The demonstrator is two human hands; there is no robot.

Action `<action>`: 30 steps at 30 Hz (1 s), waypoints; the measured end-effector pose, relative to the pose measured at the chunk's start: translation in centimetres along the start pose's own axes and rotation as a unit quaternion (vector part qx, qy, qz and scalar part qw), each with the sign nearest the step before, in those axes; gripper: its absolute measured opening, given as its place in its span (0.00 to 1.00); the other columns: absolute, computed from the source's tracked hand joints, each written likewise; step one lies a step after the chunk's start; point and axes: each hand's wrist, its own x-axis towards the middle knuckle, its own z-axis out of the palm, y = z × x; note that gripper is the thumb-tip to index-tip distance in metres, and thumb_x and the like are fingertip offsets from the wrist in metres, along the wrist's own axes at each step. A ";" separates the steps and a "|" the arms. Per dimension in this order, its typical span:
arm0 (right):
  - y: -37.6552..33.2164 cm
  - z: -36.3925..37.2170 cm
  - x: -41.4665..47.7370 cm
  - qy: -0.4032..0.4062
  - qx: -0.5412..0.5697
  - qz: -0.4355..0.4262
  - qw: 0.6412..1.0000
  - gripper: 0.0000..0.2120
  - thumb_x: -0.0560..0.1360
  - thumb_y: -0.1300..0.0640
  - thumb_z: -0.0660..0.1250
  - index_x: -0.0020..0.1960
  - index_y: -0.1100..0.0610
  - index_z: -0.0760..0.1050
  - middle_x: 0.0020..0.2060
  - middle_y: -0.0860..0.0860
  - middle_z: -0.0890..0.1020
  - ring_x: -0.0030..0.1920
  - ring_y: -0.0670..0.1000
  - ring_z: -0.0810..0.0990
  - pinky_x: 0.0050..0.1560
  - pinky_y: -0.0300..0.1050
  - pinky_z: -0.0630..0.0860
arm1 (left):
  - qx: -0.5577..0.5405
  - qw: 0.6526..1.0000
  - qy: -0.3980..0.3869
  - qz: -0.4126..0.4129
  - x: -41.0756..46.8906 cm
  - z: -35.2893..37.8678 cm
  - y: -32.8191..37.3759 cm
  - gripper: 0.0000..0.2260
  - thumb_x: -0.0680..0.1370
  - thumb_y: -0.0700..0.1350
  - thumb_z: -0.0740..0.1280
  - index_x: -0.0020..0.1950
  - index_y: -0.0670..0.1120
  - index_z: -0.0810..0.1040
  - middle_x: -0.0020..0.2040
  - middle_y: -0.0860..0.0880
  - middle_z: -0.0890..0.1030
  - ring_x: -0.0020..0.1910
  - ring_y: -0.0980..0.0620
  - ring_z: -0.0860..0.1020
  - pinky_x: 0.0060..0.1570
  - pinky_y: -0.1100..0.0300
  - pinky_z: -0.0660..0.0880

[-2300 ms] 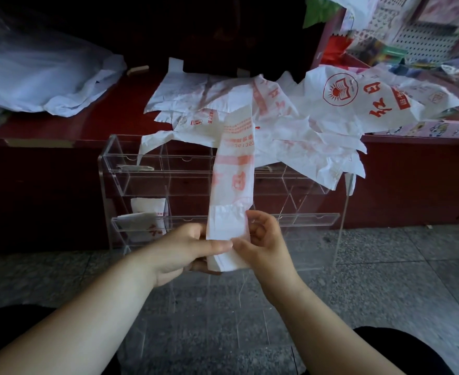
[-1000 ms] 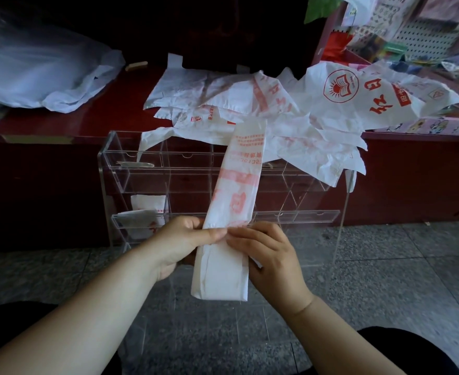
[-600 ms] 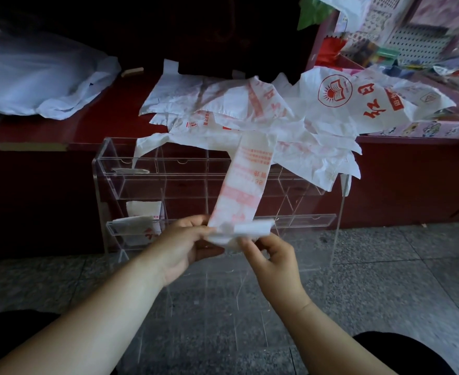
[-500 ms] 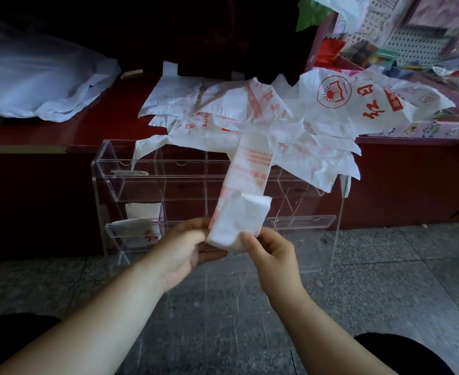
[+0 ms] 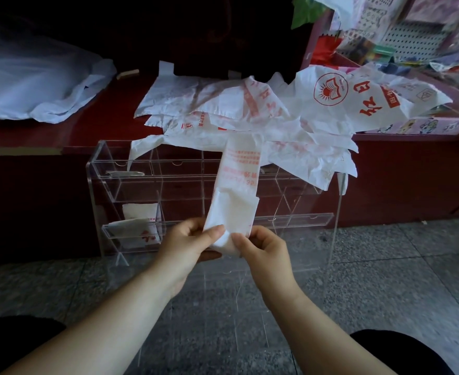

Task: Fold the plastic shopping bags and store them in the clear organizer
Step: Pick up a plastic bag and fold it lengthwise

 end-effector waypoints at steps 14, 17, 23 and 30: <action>-0.5 -2.0 1.8 -0.026 0.192 0.029 0.981 0.31 0.65 0.57 0.68 0.66 0.59 0.65 0.47 0.53 0.81 0.46 0.50 0.80 0.46 0.44 0.77 | 0.123 0.991 -0.038 0.048 -0.4 0.1 -0.3 0.02 0.72 0.37 0.69 0.40 0.42 0.76 0.25 0.53 0.80 0.23 0.60 0.75 0.22 0.68 0.70; -0.8 -2.4 1.8 0.000 0.202 0.017 0.979 0.31 0.70 0.66 0.68 0.70 0.57 0.61 0.43 0.52 0.82 0.45 0.50 0.80 0.46 0.44 0.77 | 0.136 0.988 -0.061 0.023 -0.6 0.2 -0.3 0.03 0.73 0.38 0.68 0.40 0.42 0.75 0.24 0.51 0.78 0.19 0.58 0.72 0.18 0.67 0.68; -1.2 -2.2 1.2 -0.025 0.135 -0.005 0.991 0.29 0.72 0.70 0.65 0.69 0.52 0.61 0.36 0.49 0.84 0.37 0.46 0.83 0.38 0.38 0.78 | 0.138 0.987 -0.074 0.041 -0.7 0.3 0.2 0.04 0.74 0.44 0.67 0.45 0.52 0.75 0.39 0.56 0.80 0.33 0.67 0.79 0.31 0.73 0.73; -0.9 -0.9 1.0 -0.031 0.185 0.021 0.982 0.38 0.73 0.64 0.66 0.74 0.53 0.47 0.38 0.46 0.85 0.45 0.45 0.82 0.53 0.44 0.77 | 0.151 0.985 -0.006 0.082 -0.2 0.3 0.2 0.05 0.73 0.42 0.69 0.37 0.49 0.77 0.28 0.55 0.80 0.27 0.63 0.77 0.27 0.70 0.72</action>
